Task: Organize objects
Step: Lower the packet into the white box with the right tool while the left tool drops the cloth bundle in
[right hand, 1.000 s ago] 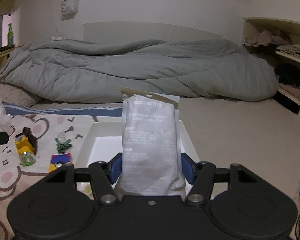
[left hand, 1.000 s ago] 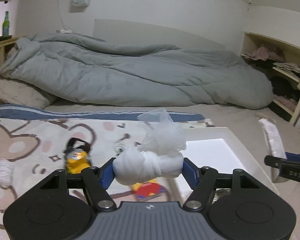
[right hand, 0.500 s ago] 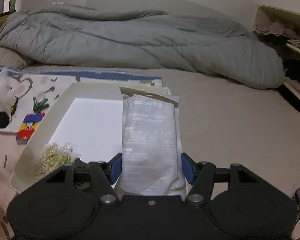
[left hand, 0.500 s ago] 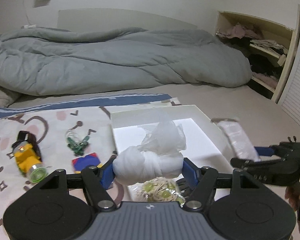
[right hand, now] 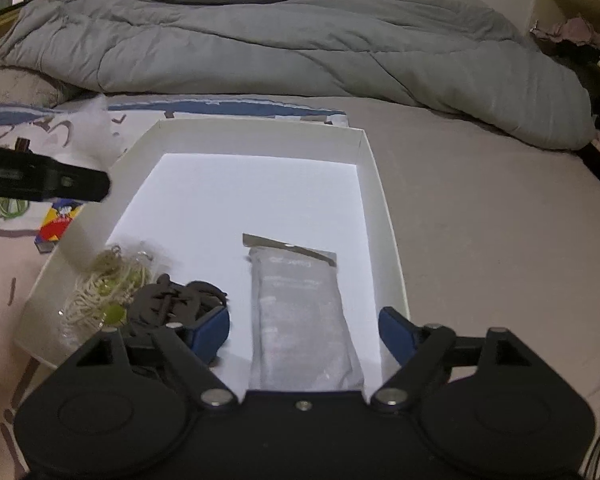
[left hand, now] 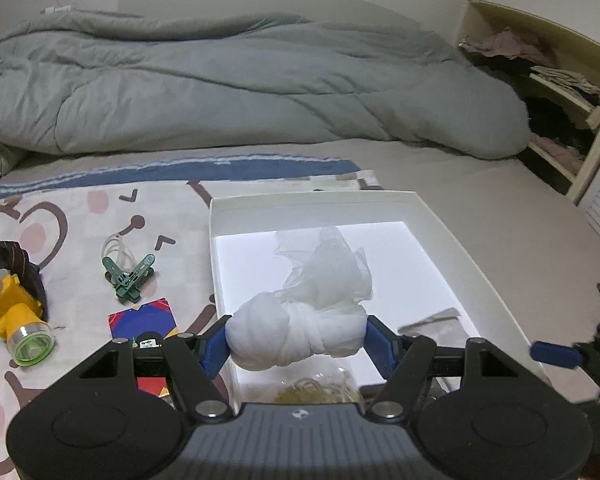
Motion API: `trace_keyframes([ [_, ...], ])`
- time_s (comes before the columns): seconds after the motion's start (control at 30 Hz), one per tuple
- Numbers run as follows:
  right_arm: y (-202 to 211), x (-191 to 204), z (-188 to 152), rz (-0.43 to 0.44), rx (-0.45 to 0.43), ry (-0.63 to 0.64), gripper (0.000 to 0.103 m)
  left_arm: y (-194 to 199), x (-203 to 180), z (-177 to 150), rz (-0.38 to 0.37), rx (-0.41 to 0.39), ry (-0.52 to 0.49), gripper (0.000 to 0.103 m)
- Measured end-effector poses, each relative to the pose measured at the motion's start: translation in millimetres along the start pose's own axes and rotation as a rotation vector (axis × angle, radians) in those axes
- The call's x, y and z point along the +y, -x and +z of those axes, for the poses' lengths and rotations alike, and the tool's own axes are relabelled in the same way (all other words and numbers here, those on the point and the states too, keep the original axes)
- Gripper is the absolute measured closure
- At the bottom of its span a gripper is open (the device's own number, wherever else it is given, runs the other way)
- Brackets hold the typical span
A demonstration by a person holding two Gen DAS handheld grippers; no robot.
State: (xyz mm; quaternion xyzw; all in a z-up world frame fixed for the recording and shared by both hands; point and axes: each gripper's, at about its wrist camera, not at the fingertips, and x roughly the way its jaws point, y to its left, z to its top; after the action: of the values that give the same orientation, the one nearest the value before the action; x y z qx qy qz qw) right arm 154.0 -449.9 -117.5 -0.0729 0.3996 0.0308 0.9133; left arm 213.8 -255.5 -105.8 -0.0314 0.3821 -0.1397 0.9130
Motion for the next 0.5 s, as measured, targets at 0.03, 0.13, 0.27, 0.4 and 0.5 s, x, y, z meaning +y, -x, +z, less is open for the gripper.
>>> trace_keyframes([
  [0.03, 1.2, -0.2, 0.1, 0.002, -0.004, -0.004, 0.021, -3.5, 0.9, 1.3, 0.006, 0.006, 0.003, 0.031],
  [0.13, 1.7, -1.5, 0.8, 0.009, -0.006, -0.016, 0.021, -8.4, 4.2, 2.5, 0.054, 0.024, 0.006, 0.016],
  [0.27, -1.2, -3.2, 2.6, 0.015, 0.003, -0.022, 0.021, -5.5, 10.3, 3.1, 0.073, 0.032, -0.008, 0.015],
  [0.4, -1.5, -2.3, 5.1, 0.015, 0.007, -0.037, 0.021, -0.1, 17.0, 2.8, 0.082, 0.034, -0.011, 0.015],
  [0.5, 0.7, -1.1, 7.0, 0.02, 0.001, -0.047, 0.021, 4.9, 19.2, 3.1, 0.083, 0.038, -0.015, 0.015],
])
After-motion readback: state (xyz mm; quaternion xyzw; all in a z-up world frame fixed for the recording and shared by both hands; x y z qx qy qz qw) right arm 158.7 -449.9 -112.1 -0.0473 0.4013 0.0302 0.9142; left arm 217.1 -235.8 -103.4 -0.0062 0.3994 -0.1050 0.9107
